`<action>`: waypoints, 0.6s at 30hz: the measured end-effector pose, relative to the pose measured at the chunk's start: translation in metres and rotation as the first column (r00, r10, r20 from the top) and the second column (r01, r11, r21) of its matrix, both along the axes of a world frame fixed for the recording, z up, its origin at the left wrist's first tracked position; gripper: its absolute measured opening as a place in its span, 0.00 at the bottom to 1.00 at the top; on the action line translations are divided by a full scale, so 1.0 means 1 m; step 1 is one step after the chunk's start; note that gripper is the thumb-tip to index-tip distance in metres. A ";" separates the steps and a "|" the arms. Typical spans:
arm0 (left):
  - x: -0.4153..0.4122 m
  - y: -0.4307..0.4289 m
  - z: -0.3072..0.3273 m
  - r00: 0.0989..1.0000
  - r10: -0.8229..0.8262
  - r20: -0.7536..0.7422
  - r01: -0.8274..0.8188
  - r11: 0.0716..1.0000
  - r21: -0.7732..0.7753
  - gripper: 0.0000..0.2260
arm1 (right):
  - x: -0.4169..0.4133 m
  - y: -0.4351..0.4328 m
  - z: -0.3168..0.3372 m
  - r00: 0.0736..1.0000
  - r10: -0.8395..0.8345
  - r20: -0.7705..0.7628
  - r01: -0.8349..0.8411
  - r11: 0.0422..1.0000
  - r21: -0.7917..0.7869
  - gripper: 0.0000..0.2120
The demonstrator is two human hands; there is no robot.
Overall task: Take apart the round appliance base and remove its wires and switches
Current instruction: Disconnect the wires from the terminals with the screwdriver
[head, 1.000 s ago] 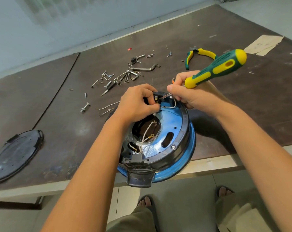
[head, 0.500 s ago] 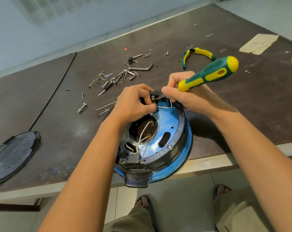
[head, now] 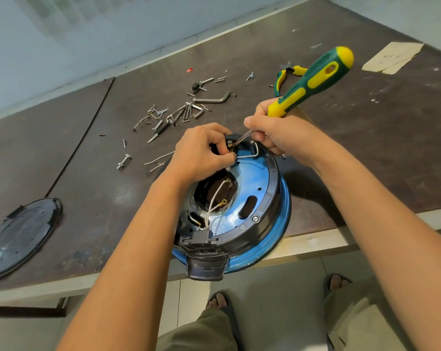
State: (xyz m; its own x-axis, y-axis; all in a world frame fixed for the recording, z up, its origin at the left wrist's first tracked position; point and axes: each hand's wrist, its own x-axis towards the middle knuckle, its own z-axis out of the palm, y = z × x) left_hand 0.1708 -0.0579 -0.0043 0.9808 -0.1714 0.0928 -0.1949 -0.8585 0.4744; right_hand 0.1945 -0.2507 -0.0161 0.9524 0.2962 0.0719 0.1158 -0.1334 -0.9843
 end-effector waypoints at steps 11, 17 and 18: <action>-0.002 -0.001 0.002 1.000 -0.011 -0.003 0.011 1.000 -0.001 0.11 | -0.003 0.003 0.004 0.992 -0.003 -0.126 0.014 0.996 0.090 0.17; -0.002 -0.001 0.001 1.000 -0.004 -0.006 0.004 1.000 0.001 0.10 | -0.006 0.005 0.006 0.986 -0.057 -0.157 0.069 0.995 0.074 0.14; -0.002 -0.001 0.001 1.000 -0.004 -0.007 0.004 1.000 0.000 0.09 | -0.007 0.006 0.006 0.985 -0.065 -0.162 0.079 0.994 0.079 0.14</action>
